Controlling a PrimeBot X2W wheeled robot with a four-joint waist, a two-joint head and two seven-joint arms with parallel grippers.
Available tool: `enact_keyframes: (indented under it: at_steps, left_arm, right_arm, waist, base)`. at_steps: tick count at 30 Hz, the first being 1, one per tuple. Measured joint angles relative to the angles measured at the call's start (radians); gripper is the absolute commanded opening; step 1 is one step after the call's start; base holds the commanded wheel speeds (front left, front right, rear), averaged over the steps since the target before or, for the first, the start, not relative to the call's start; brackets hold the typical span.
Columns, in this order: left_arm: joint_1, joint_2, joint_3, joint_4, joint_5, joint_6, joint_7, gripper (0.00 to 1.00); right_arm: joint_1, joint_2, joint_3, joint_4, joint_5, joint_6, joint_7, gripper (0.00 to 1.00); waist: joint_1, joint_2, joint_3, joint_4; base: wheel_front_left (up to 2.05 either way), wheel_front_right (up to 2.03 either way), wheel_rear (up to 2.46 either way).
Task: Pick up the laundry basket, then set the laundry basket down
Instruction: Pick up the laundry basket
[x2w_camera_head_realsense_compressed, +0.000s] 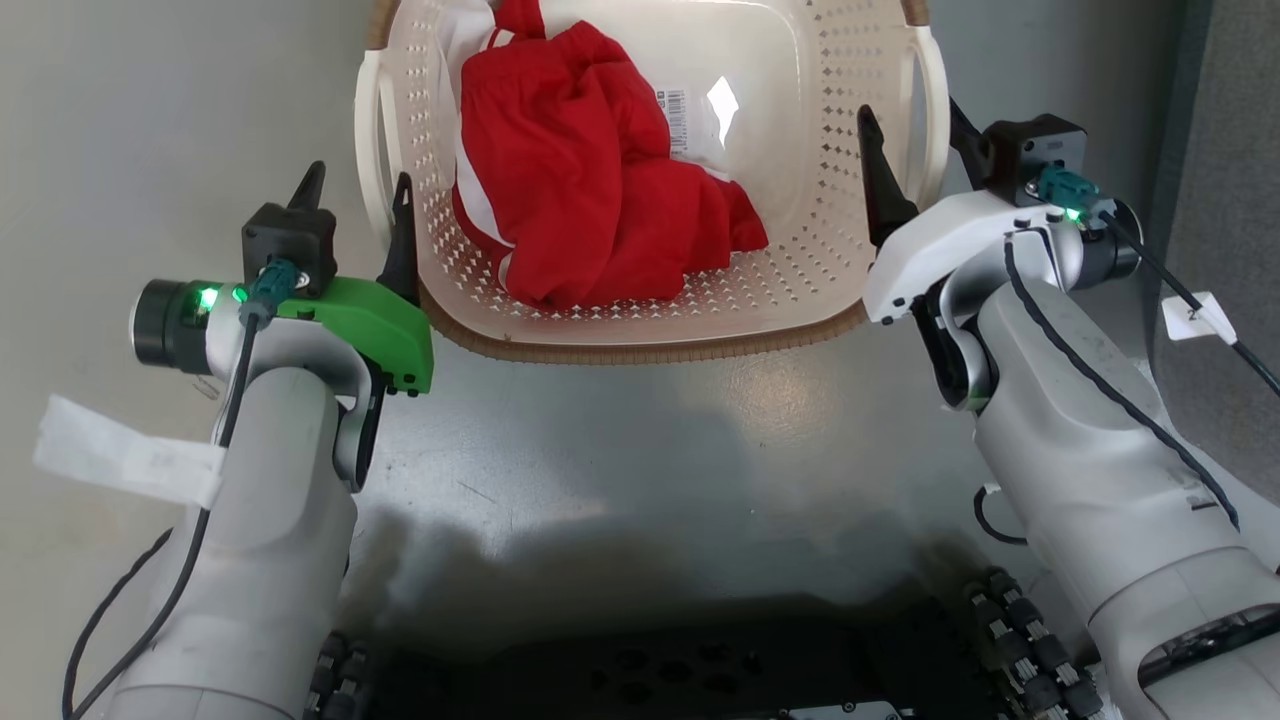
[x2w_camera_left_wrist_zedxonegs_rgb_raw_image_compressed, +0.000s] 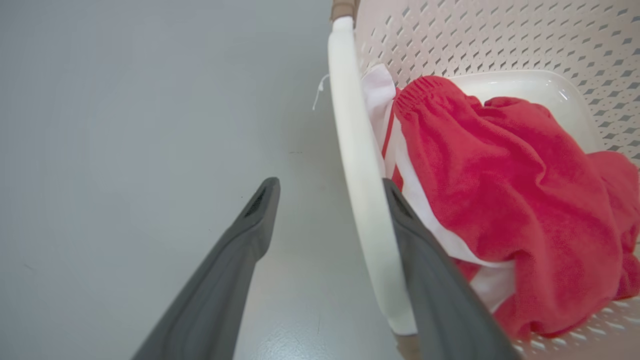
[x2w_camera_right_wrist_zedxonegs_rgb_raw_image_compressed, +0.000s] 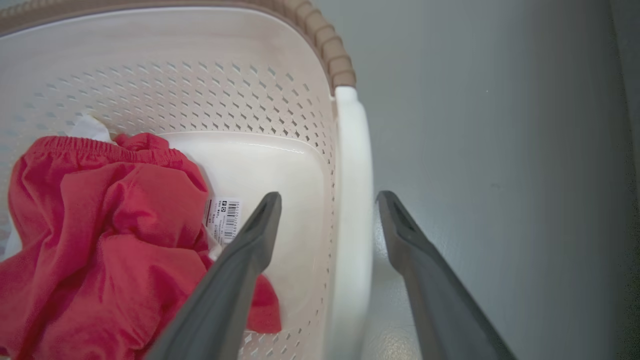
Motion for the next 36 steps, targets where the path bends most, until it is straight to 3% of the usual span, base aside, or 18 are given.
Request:
enact_keyframes:
  at_steps: [14, 15, 19, 20, 21, 22, 23, 24, 26, 29, 36]
  left_arm:
    - [-0.069, -0.002, -0.059, 0.09, -0.064, -0.007, -0.009, 1.0]
    - [-0.071, -0.002, -0.061, 0.093, -0.07, -0.007, -0.009, 0.95]
    - [-0.087, -0.006, -0.077, 0.119, -0.084, -0.007, -0.012, 0.56]
    - [-0.088, -0.005, -0.082, 0.122, -0.087, -0.007, -0.012, 0.46]
    - [-0.089, -0.005, -0.086, 0.126, -0.088, -0.007, -0.012, 0.44]
    - [-0.091, -0.005, -0.089, 0.132, -0.09, -0.007, -0.014, 0.24]
    - [-0.092, -0.005, -0.092, 0.14, -0.093, -0.007, -0.018, 0.01]
    - [-0.093, -0.005, -0.095, 0.147, -0.096, -0.007, -0.018, 0.0]
    - [-0.095, -0.009, -0.101, 0.157, -0.107, -0.007, -0.019, 0.0]
    - [-0.097, -0.011, -0.115, 0.179, -0.132, -0.007, -0.019, 0.0]
    - [-0.097, -0.014, -0.135, 0.218, -0.158, -0.006, -0.02, 0.0]
  right_arm:
    - [-0.068, -0.001, 0.06, 0.05, 0.043, 0.0, 0.0, 1.0]
    - [-0.07, -0.001, 0.064, 0.055, 0.048, 0.0, 0.0, 1.0]
    - [-0.077, -0.001, 0.075, 0.069, 0.057, 0.0, 0.0, 1.0]
    - [-0.078, -0.001, 0.078, 0.073, 0.059, -0.001, 0.0, 0.92]
    - [-0.078, -0.001, 0.082, 0.079, 0.063, -0.001, -0.002, 0.77]
    - [-0.078, -0.001, 0.085, 0.086, 0.065, -0.001, -0.002, 0.55]
    - [-0.078, -0.001, 0.088, 0.094, 0.066, -0.002, -0.002, 0.41]
    - [-0.078, -0.001, 0.09, 0.101, 0.069, -0.002, -0.002, 0.34]
    - [-0.078, 0.006, 0.096, 0.109, 0.079, -0.003, -0.001, 0.0]
    - [-0.078, 0.014, 0.1, 0.119, 0.1, -0.018, -0.001, 0.0]
    - [-0.077, 0.015, 0.125, 0.148, 0.124, -0.018, -0.001, 0.0]
  waist:
    - [0.0, 0.0, 0.03, 0.004]
    - [0.0, 0.0, 0.031, 0.004]
    - [0.0, 0.0, 0.033, 0.004]
    - [0.0, 0.0, 0.033, 0.004]
    - [0.0, 0.0, 0.033, 0.004]
    - [0.0, 0.0, 0.033, 0.004]
    - [0.0, 0.0, 0.032, 0.003]
    - [0.0, -0.0001, 0.031, 0.003]
    - [0.0, 0.0, 0.028, 0.003]
    - [0.0, 0.0, 0.018, 0.002]
    - [-0.0001, 0.0, -0.024, -0.001]
  base:
    - [0.0, 0.0, 0.0]
    - [0.0, 0.0, 0.0]
    - [0.0, 0.0, 0.0]
    - [0.0, 0.0, 0.0]
    - [0.0, 0.0, 0.0]
    - [0.0, 0.0, 0.0]
    - [0.0, 0.0, 0.0]
    - [0.0, 0.0, 0.0]
    - [0.0, 0.0, 0.0]
    - [0.0, 0.0, 0.0]
    - [0.0, 0.0, 0.0]
